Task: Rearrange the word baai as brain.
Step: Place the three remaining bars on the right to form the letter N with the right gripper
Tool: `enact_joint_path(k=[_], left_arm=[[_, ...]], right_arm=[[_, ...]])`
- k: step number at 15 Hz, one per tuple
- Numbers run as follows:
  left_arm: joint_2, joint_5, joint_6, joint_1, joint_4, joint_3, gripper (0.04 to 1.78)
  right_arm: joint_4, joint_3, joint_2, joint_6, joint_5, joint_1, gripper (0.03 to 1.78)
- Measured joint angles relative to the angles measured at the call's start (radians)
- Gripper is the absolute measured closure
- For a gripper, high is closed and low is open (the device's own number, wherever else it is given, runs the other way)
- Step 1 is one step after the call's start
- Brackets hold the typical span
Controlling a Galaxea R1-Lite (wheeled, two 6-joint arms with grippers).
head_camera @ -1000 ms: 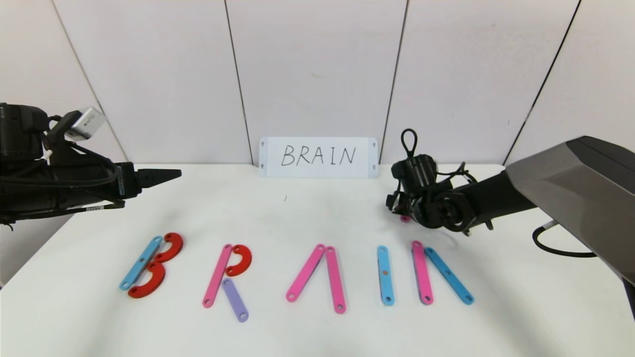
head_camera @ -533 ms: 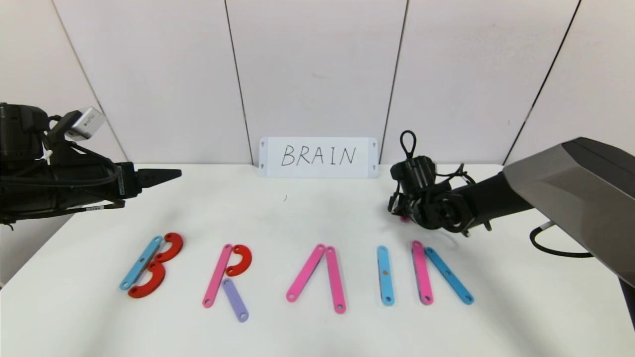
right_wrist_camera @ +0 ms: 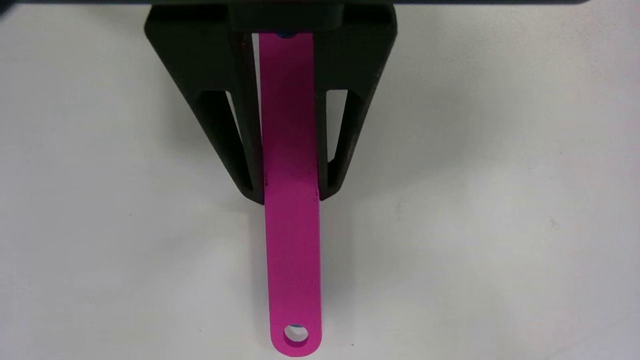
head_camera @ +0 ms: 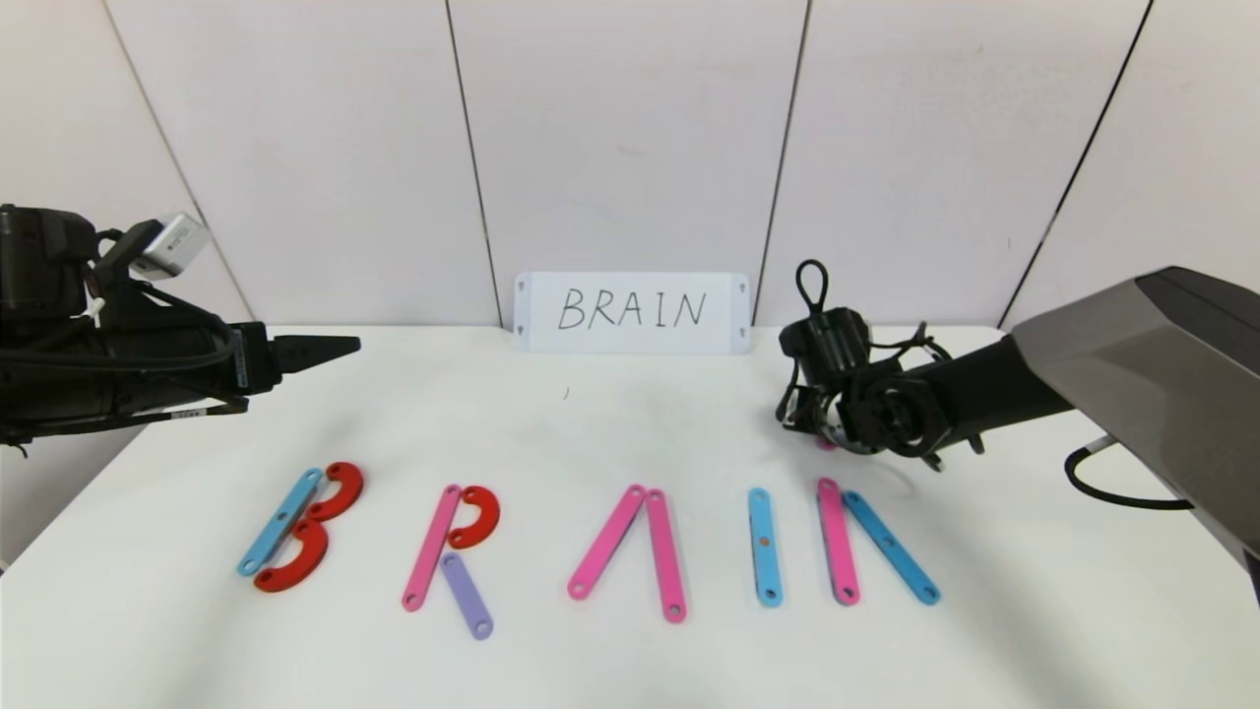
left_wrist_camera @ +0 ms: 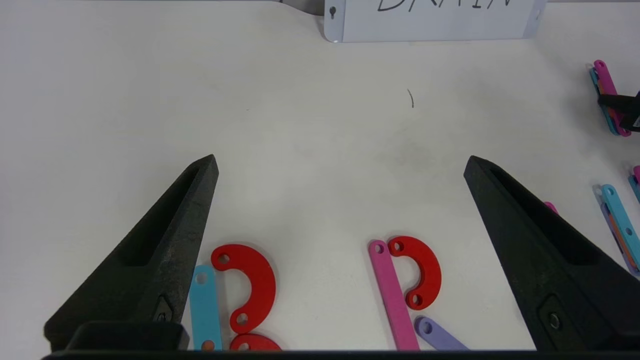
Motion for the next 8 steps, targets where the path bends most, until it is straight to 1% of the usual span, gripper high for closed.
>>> enact_joint_path(k=[3, 6, 8], left_arm=[[0.000, 0.000, 0.000, 0.000, 0.000, 0.000, 0.09], [0.000, 0.000, 0.000, 0.000, 0.000, 0.000, 0.09], [0.002, 0.000, 0.000, 0.000, 0.000, 0.000, 0.09]], right_arm=[[0.007, 0.006, -0.022, -0.009, -0.005, -0.004, 1.51], [0.043, 0.008, -0.057, -0.021, -0.005, -0.024, 1.51], [0.053, 0.030, -0.111, -0.072, -0.004, -0.046, 1.51]])
